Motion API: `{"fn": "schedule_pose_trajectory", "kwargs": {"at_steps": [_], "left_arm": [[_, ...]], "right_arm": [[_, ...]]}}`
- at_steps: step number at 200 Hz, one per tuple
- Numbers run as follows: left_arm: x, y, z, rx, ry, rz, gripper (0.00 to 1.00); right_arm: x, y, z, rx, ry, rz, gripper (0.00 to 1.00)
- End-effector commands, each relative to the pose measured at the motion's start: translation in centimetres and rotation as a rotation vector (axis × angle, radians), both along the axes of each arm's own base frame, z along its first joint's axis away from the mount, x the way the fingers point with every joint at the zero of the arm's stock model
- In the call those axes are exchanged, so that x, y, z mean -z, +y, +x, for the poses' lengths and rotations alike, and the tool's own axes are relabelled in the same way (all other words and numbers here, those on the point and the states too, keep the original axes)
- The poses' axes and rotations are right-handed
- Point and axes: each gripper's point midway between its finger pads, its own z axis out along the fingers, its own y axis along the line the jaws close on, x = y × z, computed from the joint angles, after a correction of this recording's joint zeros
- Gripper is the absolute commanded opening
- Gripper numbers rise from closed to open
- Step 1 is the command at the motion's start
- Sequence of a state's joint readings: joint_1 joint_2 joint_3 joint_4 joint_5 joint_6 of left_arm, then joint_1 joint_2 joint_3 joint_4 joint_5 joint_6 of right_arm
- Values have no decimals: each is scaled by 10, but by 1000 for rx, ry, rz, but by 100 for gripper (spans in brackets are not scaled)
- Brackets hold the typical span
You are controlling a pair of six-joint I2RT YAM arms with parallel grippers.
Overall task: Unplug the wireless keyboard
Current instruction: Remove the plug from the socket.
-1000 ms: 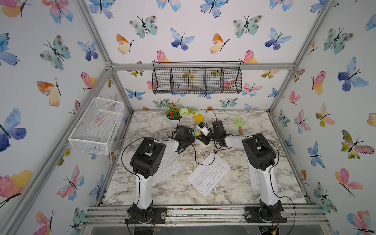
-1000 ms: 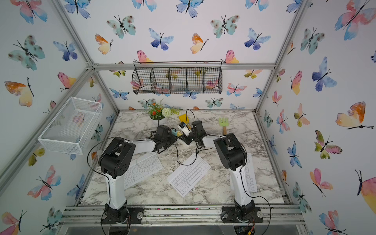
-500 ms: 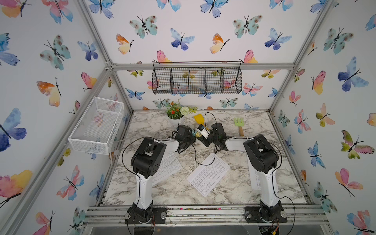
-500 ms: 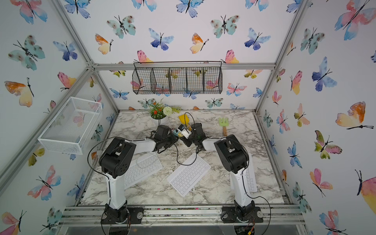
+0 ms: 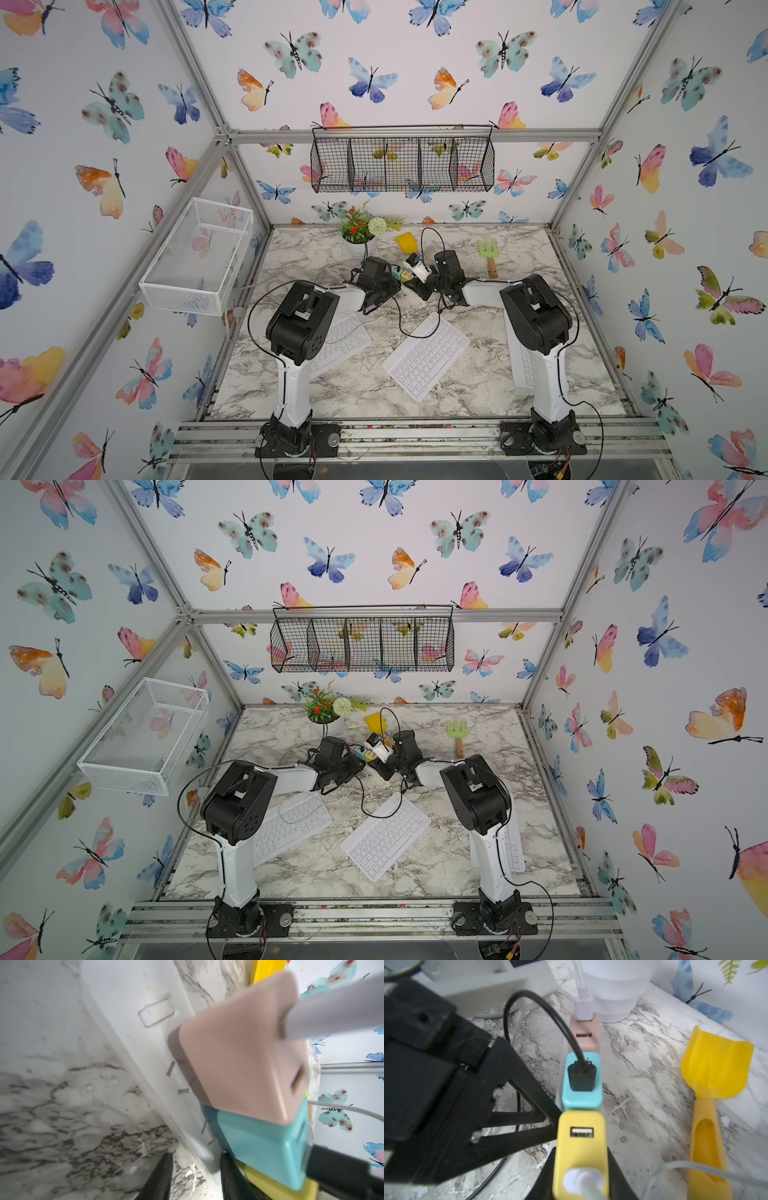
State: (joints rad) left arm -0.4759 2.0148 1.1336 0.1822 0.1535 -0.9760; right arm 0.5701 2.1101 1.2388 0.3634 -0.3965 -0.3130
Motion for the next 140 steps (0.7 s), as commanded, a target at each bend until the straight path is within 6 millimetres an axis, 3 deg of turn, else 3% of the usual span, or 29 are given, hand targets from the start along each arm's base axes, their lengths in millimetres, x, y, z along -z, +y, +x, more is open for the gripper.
{"fn": "schedule_pose_trajectory", "kwargs": {"at_steps": [1,20,42,111,140], "left_arm": [[93,56,-61,-56,301,245,39],[93,56,-61,-58,301,246,39],[93,58,-62,-62,303,251,39],[87,58,-65,-74,285,229,42],[75,54,-58,-73,247,209,50]], "right_arm": [[-102,40,-25,-170,-338,130,22],[-100,42,-33,-166,-427,90,21],[-100,43,-36,-163,-413,102,21],[-87,55,-46,-325,-3,276,21],[-84,55,-50,-344,38,313,21]]}}
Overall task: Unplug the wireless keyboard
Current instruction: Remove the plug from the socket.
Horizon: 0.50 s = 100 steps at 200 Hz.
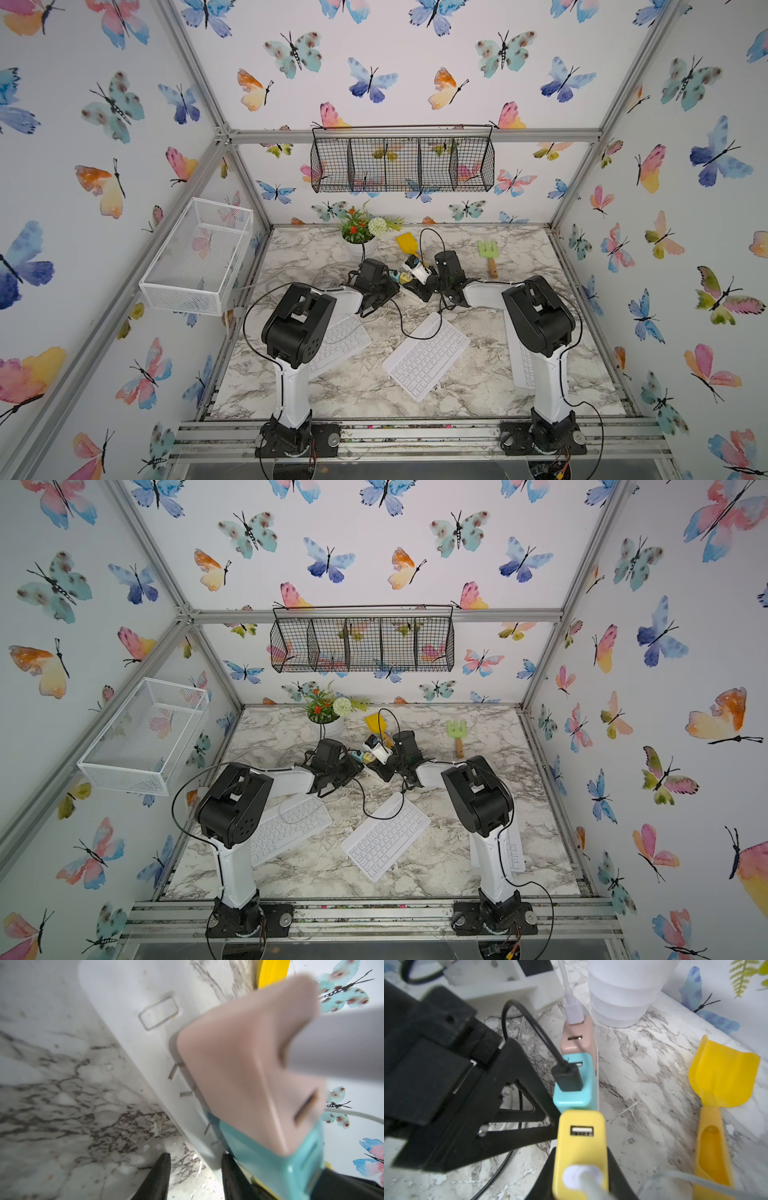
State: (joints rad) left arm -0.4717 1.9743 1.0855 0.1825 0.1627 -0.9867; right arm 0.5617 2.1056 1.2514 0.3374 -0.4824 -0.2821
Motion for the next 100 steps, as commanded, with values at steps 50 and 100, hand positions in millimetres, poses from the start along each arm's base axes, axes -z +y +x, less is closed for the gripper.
{"fn": "schedule_pose_trajectory", "kwargs": {"at_steps": [50,100], "left_arm": [[78,39,-47,-25,225,181,57],[94,36,-60,20,281,217,55]], "right_arm": [[-69,49,-42,-261,13,286,21],[-60,43,-38,-196,5,275,21]]}}
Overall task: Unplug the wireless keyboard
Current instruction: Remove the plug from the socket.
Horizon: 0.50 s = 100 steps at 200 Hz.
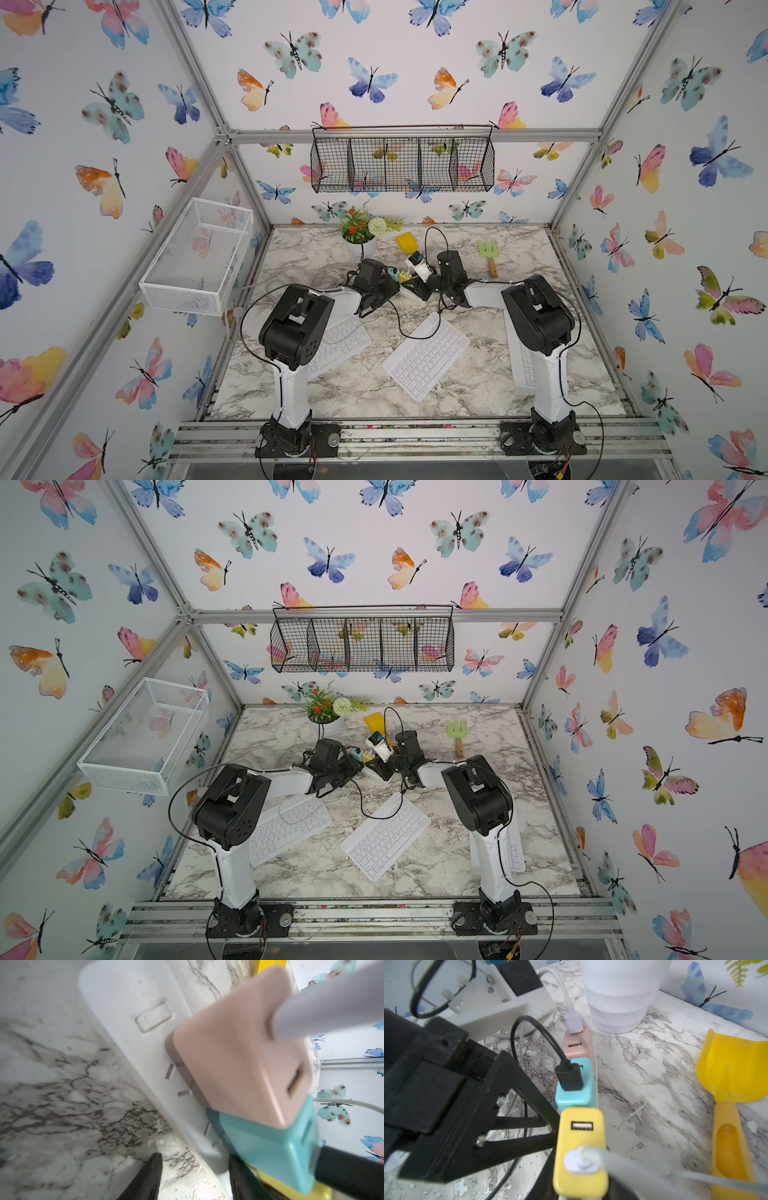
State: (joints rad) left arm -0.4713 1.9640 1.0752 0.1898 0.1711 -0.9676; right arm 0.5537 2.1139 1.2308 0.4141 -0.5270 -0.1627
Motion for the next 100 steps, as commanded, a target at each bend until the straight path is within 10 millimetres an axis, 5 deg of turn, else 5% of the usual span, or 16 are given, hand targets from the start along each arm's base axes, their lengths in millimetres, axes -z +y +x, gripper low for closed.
{"fn": "schedule_pose_trajectory", "kwargs": {"at_steps": [1,100], "left_arm": [[97,37,-59,0,293,223,55],[104,45,-65,27,346,324,55]], "right_arm": [[-55,40,-38,-212,-75,192,21],[-35,45,-75,-246,-313,47,19]]}}
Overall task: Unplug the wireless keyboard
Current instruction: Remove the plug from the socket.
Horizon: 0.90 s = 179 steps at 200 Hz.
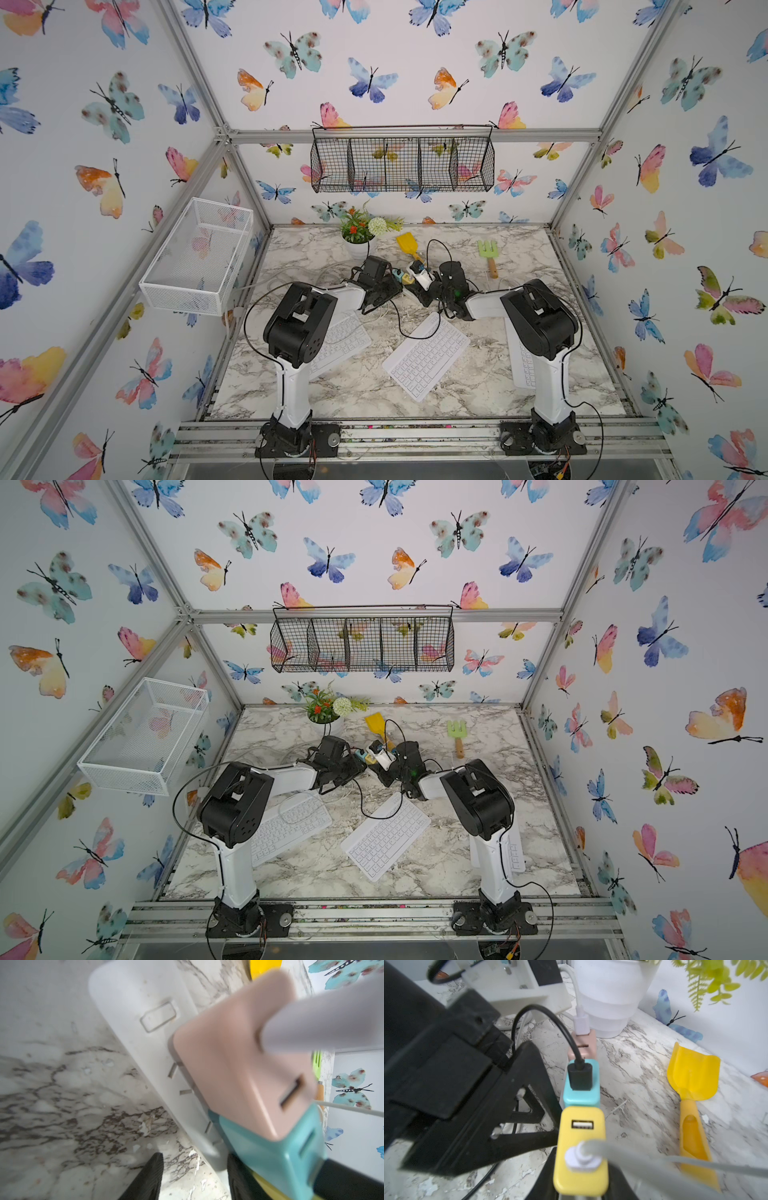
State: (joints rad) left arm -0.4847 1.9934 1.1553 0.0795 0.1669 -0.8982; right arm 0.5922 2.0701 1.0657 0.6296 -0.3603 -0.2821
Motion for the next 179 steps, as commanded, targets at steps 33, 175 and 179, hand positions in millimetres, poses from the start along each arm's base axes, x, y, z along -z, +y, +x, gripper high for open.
{"fn": "schedule_pose_trajectory", "kwargs": {"at_steps": [33,175,179], "left_arm": [[101,51,-64,-39,318,267,55],[103,57,-64,-35,327,274,55],[103,57,-64,-36,328,273,55]], "right_arm": [[-26,56,-81,-354,-58,68,18],[-74,62,-105,-501,222,392,17],[-74,62,-104,-496,217,389,18]]}}
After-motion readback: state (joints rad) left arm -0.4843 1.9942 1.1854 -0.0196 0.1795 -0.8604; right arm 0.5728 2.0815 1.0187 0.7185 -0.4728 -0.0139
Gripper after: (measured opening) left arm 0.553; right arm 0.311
